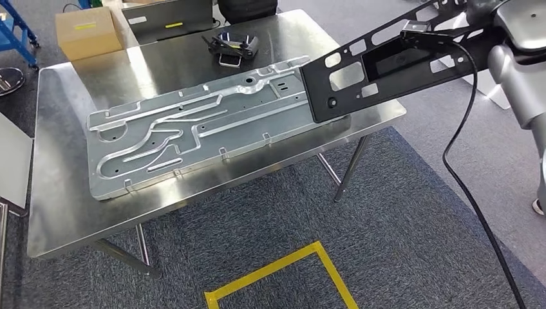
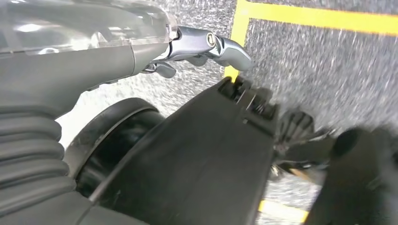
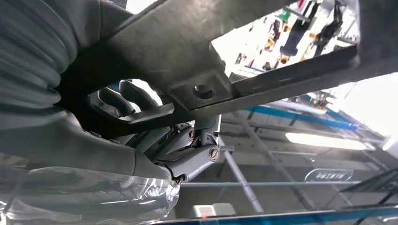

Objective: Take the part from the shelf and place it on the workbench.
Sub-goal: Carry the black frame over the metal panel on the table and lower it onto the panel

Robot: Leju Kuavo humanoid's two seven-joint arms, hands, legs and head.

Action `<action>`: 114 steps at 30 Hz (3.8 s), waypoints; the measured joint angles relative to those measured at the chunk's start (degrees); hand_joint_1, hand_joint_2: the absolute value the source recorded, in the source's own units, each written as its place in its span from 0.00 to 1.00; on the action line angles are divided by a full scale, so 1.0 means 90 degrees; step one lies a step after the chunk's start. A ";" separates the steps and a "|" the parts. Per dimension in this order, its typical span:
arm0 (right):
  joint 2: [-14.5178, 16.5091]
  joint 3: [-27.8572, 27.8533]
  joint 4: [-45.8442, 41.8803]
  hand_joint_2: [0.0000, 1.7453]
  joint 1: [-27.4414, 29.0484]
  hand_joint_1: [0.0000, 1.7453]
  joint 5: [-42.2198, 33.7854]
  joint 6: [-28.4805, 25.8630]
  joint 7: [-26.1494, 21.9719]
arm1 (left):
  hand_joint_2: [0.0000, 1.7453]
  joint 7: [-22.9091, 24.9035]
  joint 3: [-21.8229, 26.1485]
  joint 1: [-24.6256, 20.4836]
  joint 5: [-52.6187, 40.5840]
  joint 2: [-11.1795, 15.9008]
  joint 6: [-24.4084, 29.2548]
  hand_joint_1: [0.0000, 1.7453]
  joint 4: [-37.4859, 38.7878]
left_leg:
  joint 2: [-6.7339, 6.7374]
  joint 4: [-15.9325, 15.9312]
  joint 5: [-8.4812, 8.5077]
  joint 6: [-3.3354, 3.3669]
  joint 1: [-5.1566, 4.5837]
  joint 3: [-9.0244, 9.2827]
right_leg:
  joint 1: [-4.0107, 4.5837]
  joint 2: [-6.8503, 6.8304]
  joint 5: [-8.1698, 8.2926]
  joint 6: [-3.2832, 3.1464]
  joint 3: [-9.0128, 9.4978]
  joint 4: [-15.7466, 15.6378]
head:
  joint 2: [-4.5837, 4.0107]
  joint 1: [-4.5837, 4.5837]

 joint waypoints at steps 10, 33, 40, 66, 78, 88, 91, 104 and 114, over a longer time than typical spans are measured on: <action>0.0007 0.0182 0.0041 1.00 0.0234 1.00 -0.0246 -0.0261 0.0019 | 1.00 0.0093 0.0354 0.0020 -0.0297 0.0000 0.0228 0.00 -0.0002 | -0.0104 0.1816 -0.0782 -0.0207 0.0026 -0.0940 | 0.0029 0.0277 -0.0169 -0.0352 0.0217 -0.0357 | 0.0000 0.0000; -0.0209 0.0372 0.0320 1.00 0.0256 1.00 -0.1216 -0.0326 -0.0088 | 1.00 0.0401 0.0427 0.0115 -0.0265 -0.0044 0.0384 0.00 0.0000 | 0.0158 -0.0237 -0.1138 -0.0087 -0.0026 0.1403 | 0.0185 -0.0113 0.1061 -0.0273 -0.0850 -0.0360 | 0.0001 0.0018; 0.0571 0.0279 0.1014 1.00 0.0235 1.00 -0.1711 -0.0673 -0.0541 | 1.00 0.0372 0.0544 0.0001 -0.0341 -0.0036 0.0267 0.00 -0.0019 | -0.0107 0.1642 -0.1158 -0.0269 0.0024 0.0132 | 0.0074 0.0220 0.0625 -0.0402 -0.0397 -0.0496 | 0.0000 0.0035; 0.2228 0.0360 0.1806 1.00 0.0618 1.00 -0.1778 -0.0746 -0.0791 | 1.00 0.0239 0.0897 -0.0053 -0.0209 -0.0046 0.0526 0.00 -0.0031 | -0.0272 -0.0141 0.0242 0.0041 0.0048 -0.0162 | 0.0013 0.0267 0.0171 -0.0002 0.0109 -0.0502 | 0.0000 0.0034; 0.2015 0.0358 0.1861 1.00 0.0772 1.00 -0.1787 -0.0841 -0.0869 | 1.00 0.0290 0.0926 -0.0043 -0.0288 -0.0055 0.0534 0.00 -0.0031 | -0.0657 0.0105 0.0062 -0.0275 0.0176 -0.0211 | -0.0139 0.0421 -0.0062 0.0037 0.0163 -0.0271 | 0.0001 0.0029; 0.1772 0.0341 0.1878 1.00 0.0862 1.00 -0.1773 -0.0850 -0.0913 | 1.00 0.0393 0.0928 -0.0028 -0.0410 -0.0047 0.0531 0.00 -0.0031 | -0.0195 0.1696 -0.0468 -0.0334 0.0154 -0.1079 | 0.0040 -0.0085 -0.0156 -0.0328 0.0242 -0.0272 | 0.0000 0.0026; 0.1700 0.0334 0.1874 1.00 0.0867 1.00 -0.1770 -0.0851 -0.0916 | 1.00 0.0395 0.0929 -0.0052 -0.0422 -0.0042 0.0538 0.00 -0.0031 | 0.0162 0.0462 0.0095 -0.0088 -0.0002 -0.0480 | 0.0113 -0.0258 -0.0209 -0.0328 0.0343 -0.0283 | 0.0000 0.0026; 0.1201 0.0301 0.1779 1.00 0.1063 1.00 -0.1770 -0.0862 -0.0990 | 1.00 0.0400 0.0983 -0.0061 -0.0438 -0.0091 0.0512 0.00 -0.0031 | -0.0611 -0.0009 0.0334 0.0016 0.0046 -0.0279 | -0.0051 0.0201 -0.0582 -0.0001 -0.0175 0.0880 | 0.0000 0.0025; 0.0951 0.0214 0.1548 1.00 0.1214 1.00 -0.1759 -0.0901 -0.0918 | 1.00 0.0454 0.0986 -0.0112 -0.0509 -0.0080 0.0466 0.00 -0.0033 | -0.0413 0.0960 -0.0156 -0.0332 0.0069 -0.0864 | -0.0114 0.0216 -0.0250 -0.0220 0.0357 -0.0264 | 0.0000 0.0022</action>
